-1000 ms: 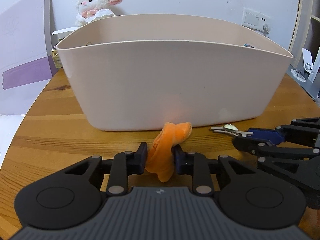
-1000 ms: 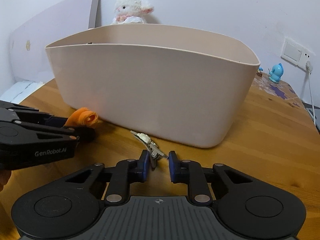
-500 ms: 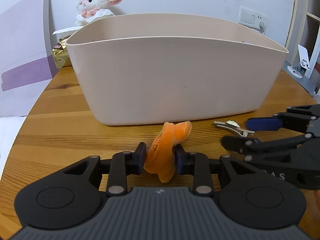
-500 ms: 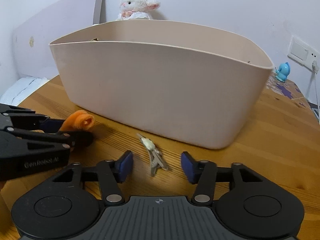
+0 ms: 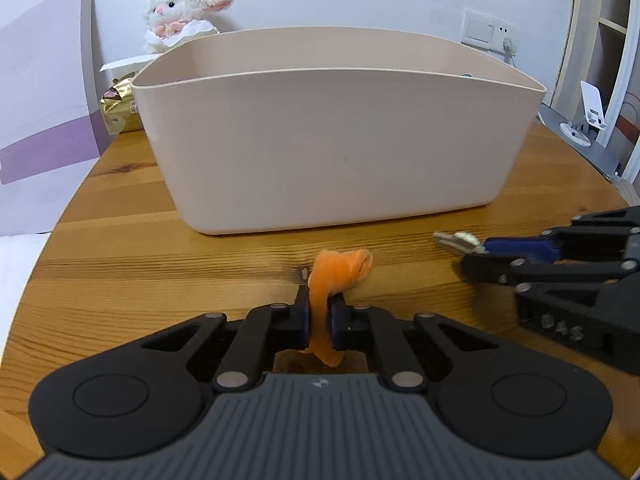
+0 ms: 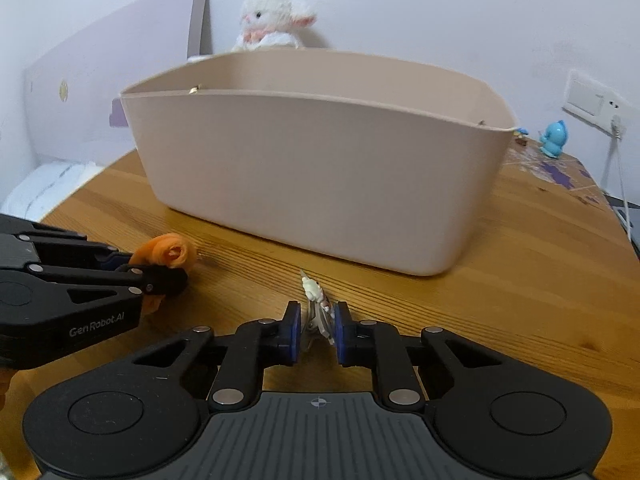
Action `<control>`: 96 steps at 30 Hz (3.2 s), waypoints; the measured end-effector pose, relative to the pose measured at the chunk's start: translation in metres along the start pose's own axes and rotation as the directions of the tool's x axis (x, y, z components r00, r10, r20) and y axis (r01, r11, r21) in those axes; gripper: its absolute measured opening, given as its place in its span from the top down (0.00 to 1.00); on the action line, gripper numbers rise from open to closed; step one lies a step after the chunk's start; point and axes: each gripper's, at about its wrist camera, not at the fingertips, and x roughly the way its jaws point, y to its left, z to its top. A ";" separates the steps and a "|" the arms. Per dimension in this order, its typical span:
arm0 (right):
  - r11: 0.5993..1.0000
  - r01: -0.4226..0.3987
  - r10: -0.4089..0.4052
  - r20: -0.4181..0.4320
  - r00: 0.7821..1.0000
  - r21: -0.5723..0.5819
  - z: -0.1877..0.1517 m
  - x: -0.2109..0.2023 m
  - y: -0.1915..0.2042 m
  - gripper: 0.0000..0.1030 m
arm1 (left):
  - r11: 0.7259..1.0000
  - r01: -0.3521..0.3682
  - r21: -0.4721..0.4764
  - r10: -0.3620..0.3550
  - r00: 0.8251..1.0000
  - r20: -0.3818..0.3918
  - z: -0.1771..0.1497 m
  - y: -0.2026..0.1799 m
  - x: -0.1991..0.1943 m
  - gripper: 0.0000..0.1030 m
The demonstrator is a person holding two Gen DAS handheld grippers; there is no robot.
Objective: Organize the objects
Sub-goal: 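Grasp the orange cloth with the left tool while the right tool grasps the metal hair clip, then drop the orange cloth into the bin with the left tool while the right tool drops the clip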
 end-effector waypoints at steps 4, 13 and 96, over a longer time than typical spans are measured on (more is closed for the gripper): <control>1.000 0.000 -0.001 0.042 0.999 0.014 -0.005 -0.026 -0.004 0.84 | 1.000 -0.014 0.022 0.014 1.000 0.028 0.001 -0.006 -0.018 0.90; 0.999 -0.015 0.008 0.170 0.985 0.043 -0.002 -0.084 -0.013 0.84 | 0.998 -0.057 0.037 0.052 0.990 0.133 0.014 -0.013 -0.066 0.90; 0.989 0.027 -0.066 0.264 0.962 0.147 0.100 -0.067 -0.068 0.09 | 0.987 -0.162 -0.012 0.163 0.980 0.113 0.141 -0.006 -0.020 0.16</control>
